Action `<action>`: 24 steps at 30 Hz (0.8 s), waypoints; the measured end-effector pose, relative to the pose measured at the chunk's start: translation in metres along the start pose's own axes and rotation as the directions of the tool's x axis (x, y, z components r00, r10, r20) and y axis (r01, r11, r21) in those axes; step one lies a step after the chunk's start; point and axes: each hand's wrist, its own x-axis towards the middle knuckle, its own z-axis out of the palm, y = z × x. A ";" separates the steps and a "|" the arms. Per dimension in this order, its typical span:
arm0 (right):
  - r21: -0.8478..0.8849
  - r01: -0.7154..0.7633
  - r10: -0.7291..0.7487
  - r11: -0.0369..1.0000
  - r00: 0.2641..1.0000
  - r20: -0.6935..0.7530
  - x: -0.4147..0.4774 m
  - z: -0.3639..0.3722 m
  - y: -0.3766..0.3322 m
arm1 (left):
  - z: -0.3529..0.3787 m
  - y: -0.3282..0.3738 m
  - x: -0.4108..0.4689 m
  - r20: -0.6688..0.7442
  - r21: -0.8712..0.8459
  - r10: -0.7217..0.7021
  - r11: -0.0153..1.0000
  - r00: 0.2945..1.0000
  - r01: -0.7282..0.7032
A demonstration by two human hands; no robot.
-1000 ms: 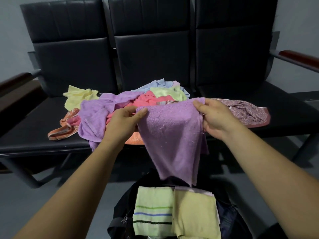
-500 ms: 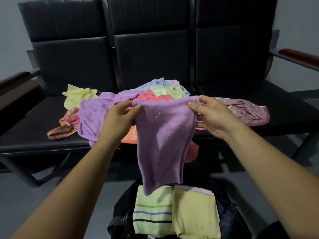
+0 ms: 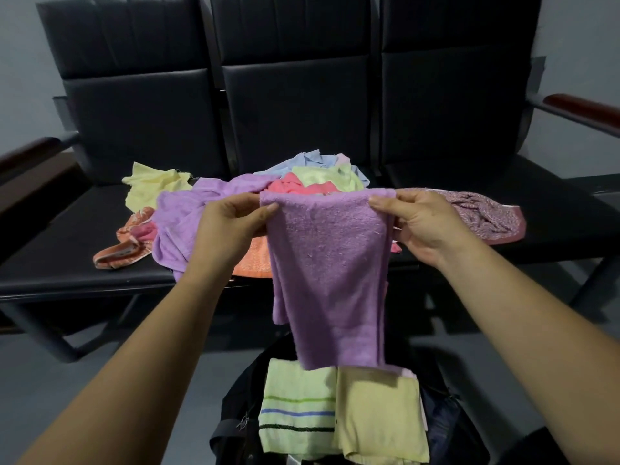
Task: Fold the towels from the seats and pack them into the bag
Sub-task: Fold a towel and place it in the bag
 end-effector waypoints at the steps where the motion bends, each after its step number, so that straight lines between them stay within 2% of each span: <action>1: -0.017 0.006 -0.007 1.000 1.000 -0.016 -0.001 0.000 0.000 | 0.000 0.000 0.000 -0.007 0.010 -0.001 1.000 1.000 0.001; 3: -0.025 0.008 -0.009 1.000 0.999 -0.042 -0.003 0.001 0.000 | 0.001 0.000 0.001 -0.025 0.018 -0.020 1.000 0.999 0.021; 5: -0.019 0.005 -0.006 1.000 0.999 -0.052 -0.005 0.004 0.000 | 0.002 0.000 0.002 -0.024 -0.062 -0.070 0.996 0.997 0.068; 7: 0.007 0.014 -0.014 1.000 0.999 -0.044 -0.006 0.006 -0.001 | 0.001 0.000 0.003 0.048 -0.128 -0.070 0.989 0.996 0.076; 10: 0.102 0.010 -0.008 0.995 1.000 -0.015 -0.006 0.007 -0.005 | 0.000 0.001 0.002 0.139 -0.105 -0.006 0.994 0.990 0.021; 14: 0.310 -0.055 0.046 0.949 0.998 0.037 -0.008 0.010 -0.006 | 0.002 -0.001 0.003 0.058 -0.046 0.006 0.999 0.998 -0.003; 17: 0.402 -0.104 0.053 0.910 0.989 0.137 -0.009 0.010 -0.008 | 0.001 -0.001 0.005 0.005 -0.067 -0.033 0.997 0.999 0.033; 20: 0.350 -0.119 0.054 0.929 0.980 0.190 -0.007 0.005 -0.007 | -0.003 0.000 0.007 0.005 -0.110 -0.055 0.992 0.998 0.055; 24: 0.246 -0.008 -0.005 0.969 0.999 0.053 -0.002 0.000 0.000 | -0.004 0.000 0.004 0.087 -0.131 -0.043 0.990 0.995 0.054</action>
